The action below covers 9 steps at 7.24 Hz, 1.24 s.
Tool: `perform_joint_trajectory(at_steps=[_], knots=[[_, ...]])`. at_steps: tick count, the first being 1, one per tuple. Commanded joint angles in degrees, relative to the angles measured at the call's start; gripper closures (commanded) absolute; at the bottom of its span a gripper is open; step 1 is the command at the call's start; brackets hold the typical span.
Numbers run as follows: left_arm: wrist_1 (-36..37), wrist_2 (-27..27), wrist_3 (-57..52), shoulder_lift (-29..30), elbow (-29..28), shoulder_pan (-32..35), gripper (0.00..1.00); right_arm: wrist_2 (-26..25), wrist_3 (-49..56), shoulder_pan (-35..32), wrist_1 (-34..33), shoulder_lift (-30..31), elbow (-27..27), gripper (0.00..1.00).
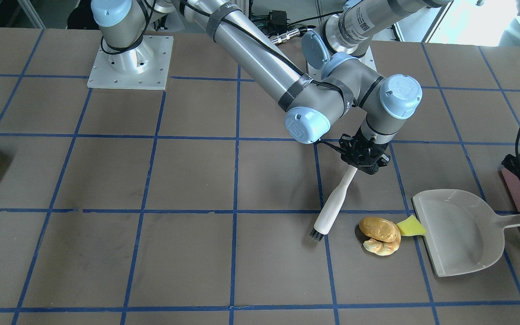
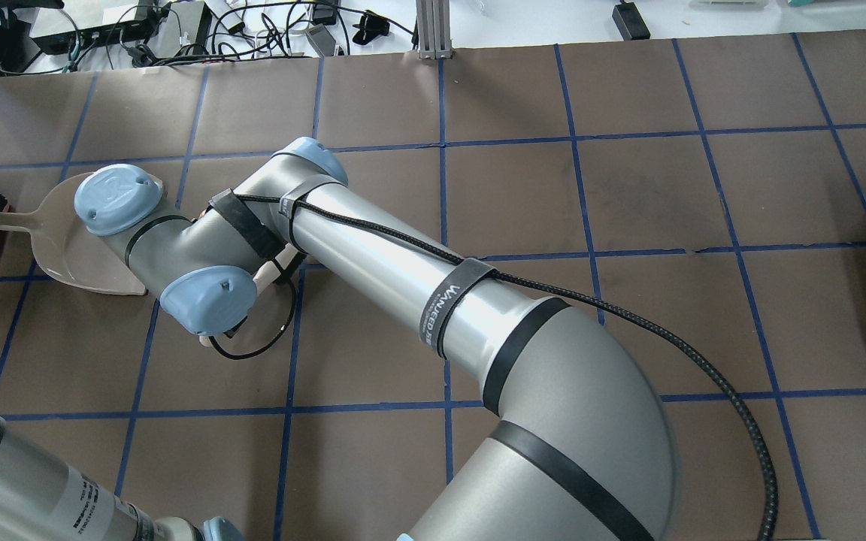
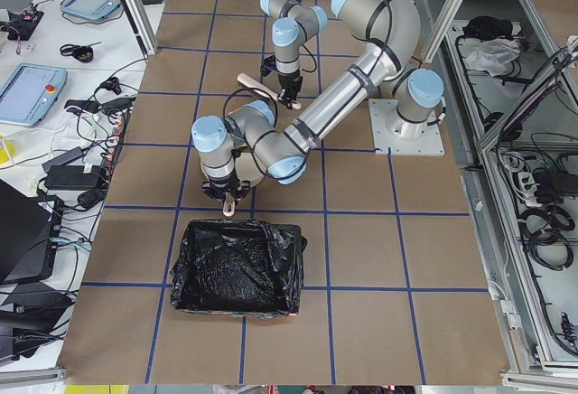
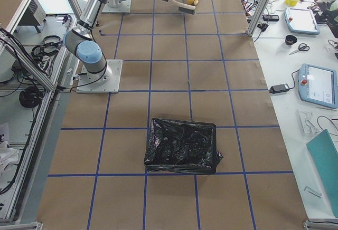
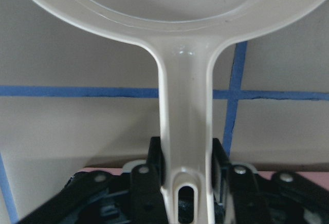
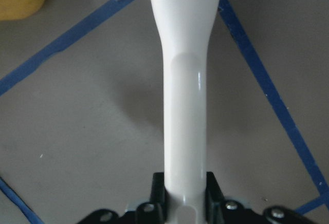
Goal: Sweep and dump trash in nearest bin
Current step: 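Sweep the yellow trash toward the dustpan with the brush in the right gripper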
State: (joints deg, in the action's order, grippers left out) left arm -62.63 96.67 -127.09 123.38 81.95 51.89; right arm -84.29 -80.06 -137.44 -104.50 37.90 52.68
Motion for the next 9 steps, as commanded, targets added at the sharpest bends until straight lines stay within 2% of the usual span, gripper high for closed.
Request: perform_joint_trajectory(at_steps=[1,3,5,7,9], knots=[[-0.74,0.62,-1.14,-0.07,0.23,0.41,1.00,1.40,0.16,-0.20,0.27,-1.34,-2.41,1.00],[-0.74,0.63,-1.15,-0.07,0.22,0.49,1.00,2.11,2.09,-0.11,0.18,-1.43,-2.93,1.00],[-0.74,0.62,-1.15,-0.16,0.40,0.58,1.00,6.31,9.53,-0.11,0.09,-2.39,-4.25,1.00],[-0.74,0.63,-1.15,-0.25,0.40,0.49,1.00,9.74,15.42,-0.11,0.18,-5.11,-8.54,1.00],[-0.74,0.63,-0.97,-0.33,0.49,0.49,1.00,13.00,34.25,-0.11,0.53,-5.21,-10.75,1.00]])
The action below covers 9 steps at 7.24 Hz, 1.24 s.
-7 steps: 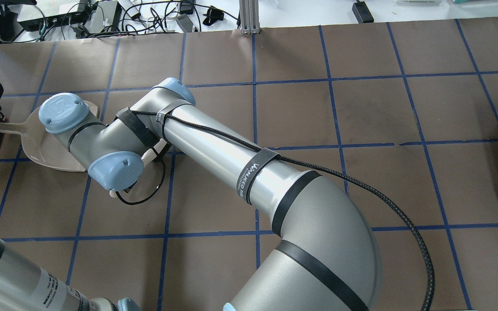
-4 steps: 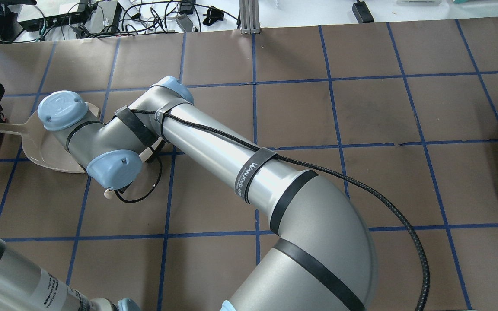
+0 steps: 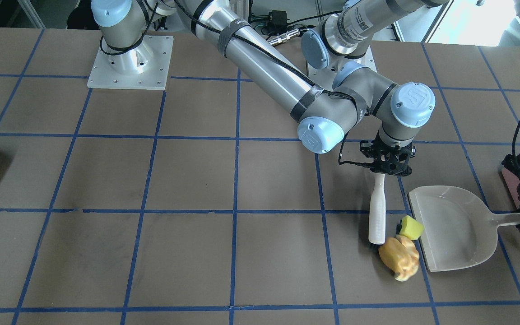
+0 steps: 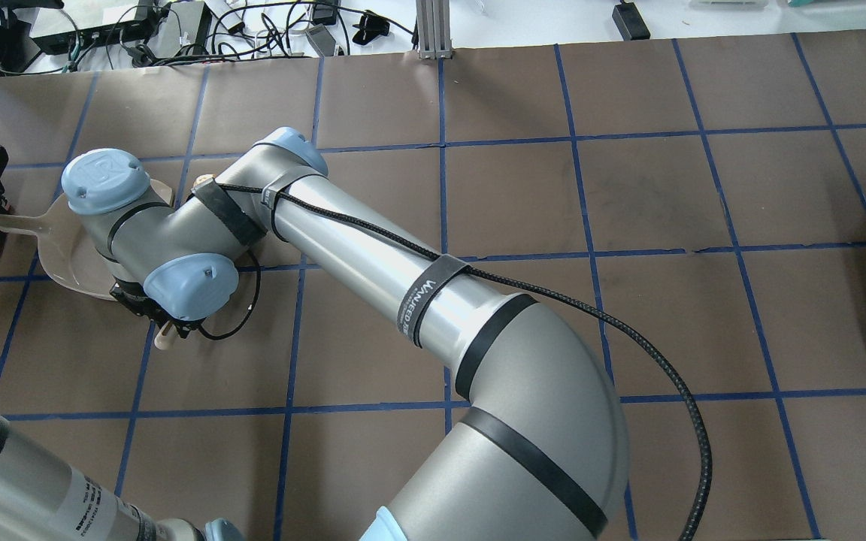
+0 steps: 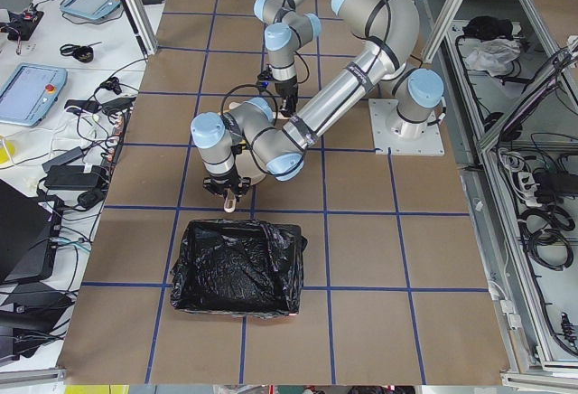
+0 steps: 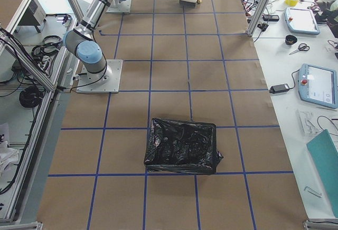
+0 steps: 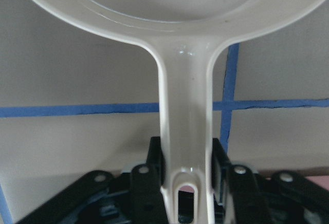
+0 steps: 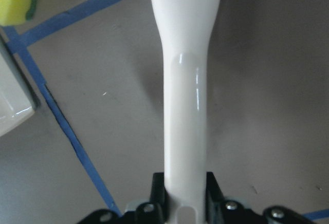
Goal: Sweep and dump trash in nearest bin
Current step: 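Sweep the yellow trash toward the dustpan with the brush in the right gripper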
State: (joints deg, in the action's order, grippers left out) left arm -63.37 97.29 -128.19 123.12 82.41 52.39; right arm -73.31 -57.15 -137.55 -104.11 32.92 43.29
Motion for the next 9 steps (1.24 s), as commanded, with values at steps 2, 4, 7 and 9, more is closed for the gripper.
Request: perform_joint_trajectory(at_steps=[2,4,7,9], knots=[[0.35,0.00,0.92,-0.87,1.52,0.17,1.00,2.21,21.79,0.00,-0.56,-0.67,-1.63,1.00],[0.44,0.09,1.10,-0.95,1.62,1.13,1.00,1.42,20.52,-0.79,-0.05,0.73,-0.41,1.00],[0.44,0.09,1.89,-1.04,1.70,1.31,1.00,-2.16,1.14,-1.23,-0.04,3.64,1.18,1.00],[0.53,0.09,1.89,-0.96,1.79,1.31,1.00,-5.51,-6.54,-0.18,-0.04,3.20,1.01,1.00]])
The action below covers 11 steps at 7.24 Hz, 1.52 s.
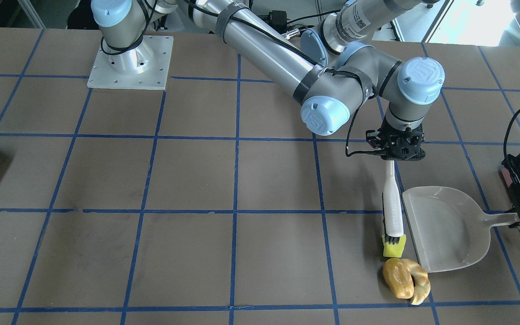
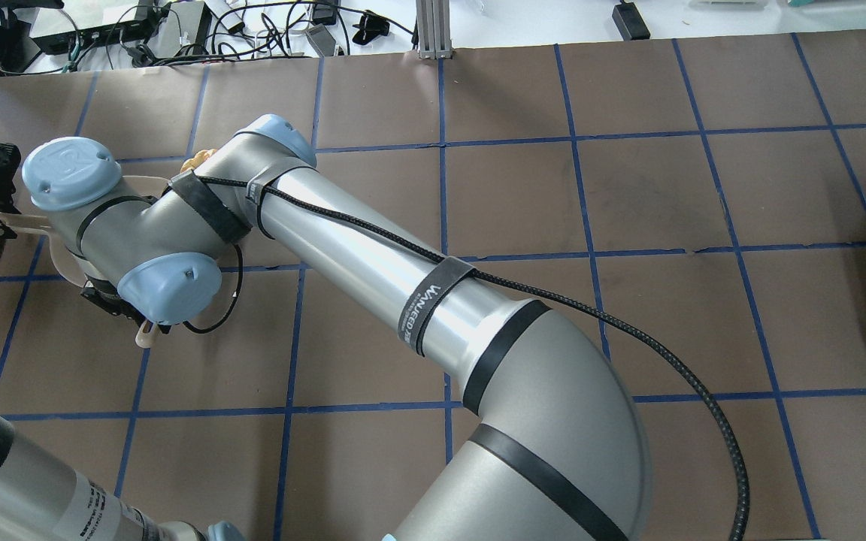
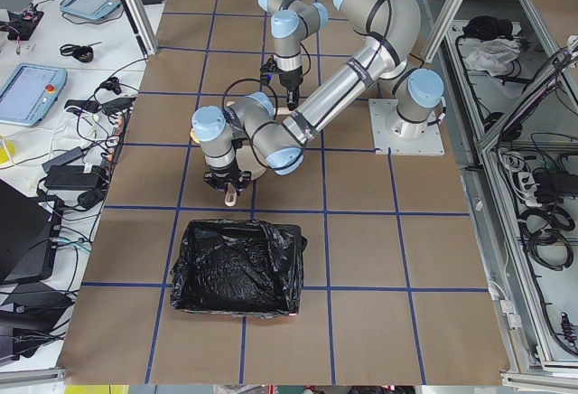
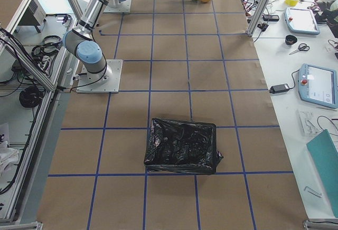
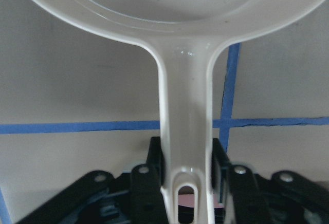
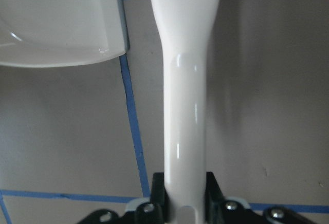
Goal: Sweep and dump trash in nearest bin
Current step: 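Sweep the yellow trash toward the dustpan with the brush in the right gripper, then sweep the sponge into the dustpan with the right gripper's brush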
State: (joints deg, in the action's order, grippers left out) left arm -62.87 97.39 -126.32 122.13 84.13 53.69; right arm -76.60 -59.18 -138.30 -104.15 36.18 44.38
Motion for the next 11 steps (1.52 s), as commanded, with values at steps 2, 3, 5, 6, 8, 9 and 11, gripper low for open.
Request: perform_joint_trajectory(at_steps=[2,3,5,6,8,9,11], knots=[[0.12,0.00,0.03,-0.14,0.15,0.01,1.00,-4.95,-9.81,3.37,0.00,-0.23,-0.43,1.00],[0.20,-0.09,0.03,-0.14,0.15,0.01,1.00,-6.27,-10.51,5.56,-0.09,-0.58,-1.31,1.00],[0.21,-0.09,0.03,-0.14,0.15,0.01,1.00,-7.59,-11.66,6.73,-0.09,-4.69,-6.12,1.00],[0.21,0.00,0.03,-0.14,0.15,0.01,1.00,-6.82,-11.49,6.73,0.26,-6.89,-9.63,1.00],[0.29,0.00,0.03,-0.14,0.15,0.01,1.00,-1.05,-5.47,6.64,2.80,-7.88,-10.19,1.00],[0.29,0.00,0.03,-0.05,0.15,0.01,1.00,1.51,-0.29,6.55,5.68,-8.49,-10.19,1.00],[0.90,-0.09,-0.77,1.00,-1.86,0.01,1.00,4.24,11.02,6.55,6.42,-8.58,-11.15,1.00]])
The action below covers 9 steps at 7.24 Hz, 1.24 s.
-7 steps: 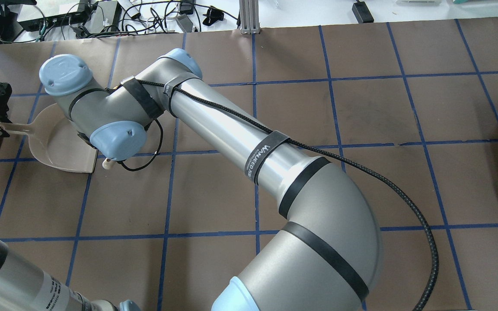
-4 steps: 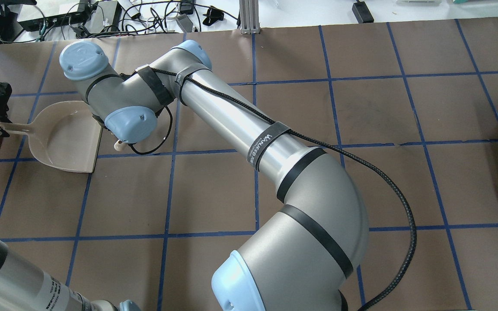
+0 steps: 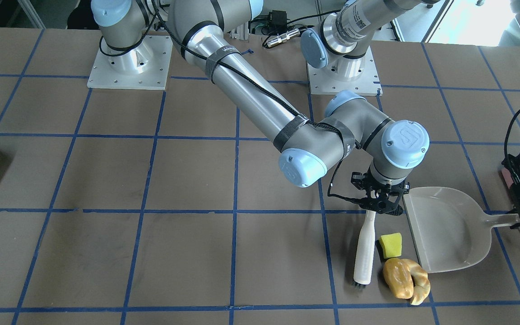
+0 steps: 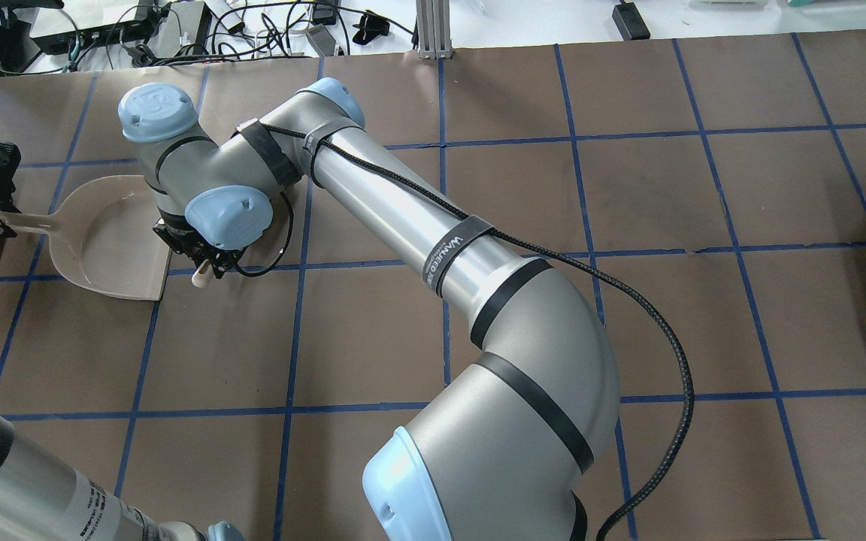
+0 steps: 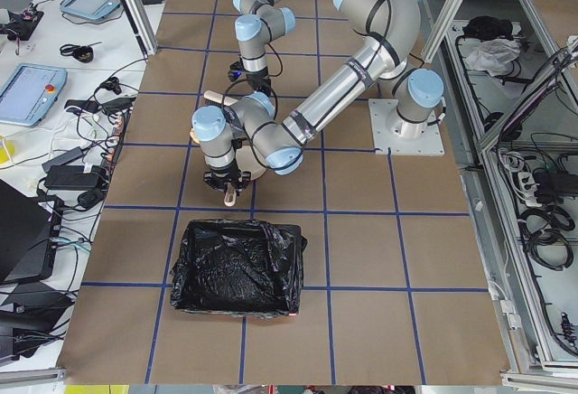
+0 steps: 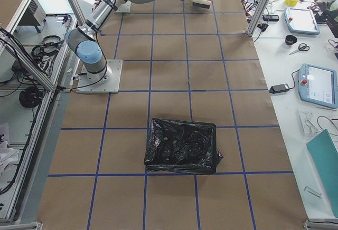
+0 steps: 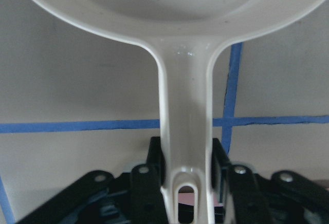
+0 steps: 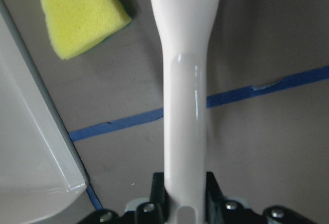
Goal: Sweep and dump trash in nearest bin
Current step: 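Sweep the sponge into the dustpan with the right gripper's brush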
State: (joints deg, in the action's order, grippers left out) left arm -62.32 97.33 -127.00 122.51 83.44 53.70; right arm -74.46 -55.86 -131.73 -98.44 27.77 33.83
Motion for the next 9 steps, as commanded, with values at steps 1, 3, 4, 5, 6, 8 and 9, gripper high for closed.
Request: perform_joint_trajectory(at_steps=[1,3,4,5,6,8,9], knots=[[0.27,-0.12,0.09,1.32,-3.62,0.00,1.00,3.52,13.87,-0.01,0.70,-0.08,-0.70,1.00],[-0.61,-0.12,0.70,3.68,-8.37,0.00,1.00,5.29,27.58,0.07,0.44,-0.26,-2.09,1.00],[-0.61,-0.21,1.83,4.31,-8.47,0.70,1.00,5.82,30.69,0.07,0.09,-0.43,-2.10,1.00],[-0.61,-0.38,2.54,4.66,-8.47,1.23,1.00,5.82,30.55,0.07,-0.78,-0.70,-2.10,1.00],[-0.01,-0.56,3.07,5.45,-8.56,1.32,1.00,5.82,30.37,-0.01,-1.75,-0.87,-2.10,1.00],[0.09,-0.73,2.99,6.94,-10.92,1.49,1.00,6.08,30.28,-0.19,-4.99,-1.92,-2.19,1.00],[0.00,-0.73,3.07,7.91,-12.15,1.67,1.00,7.22,30.20,-0.80,-6.66,-2.10,-2.19,1.00]])
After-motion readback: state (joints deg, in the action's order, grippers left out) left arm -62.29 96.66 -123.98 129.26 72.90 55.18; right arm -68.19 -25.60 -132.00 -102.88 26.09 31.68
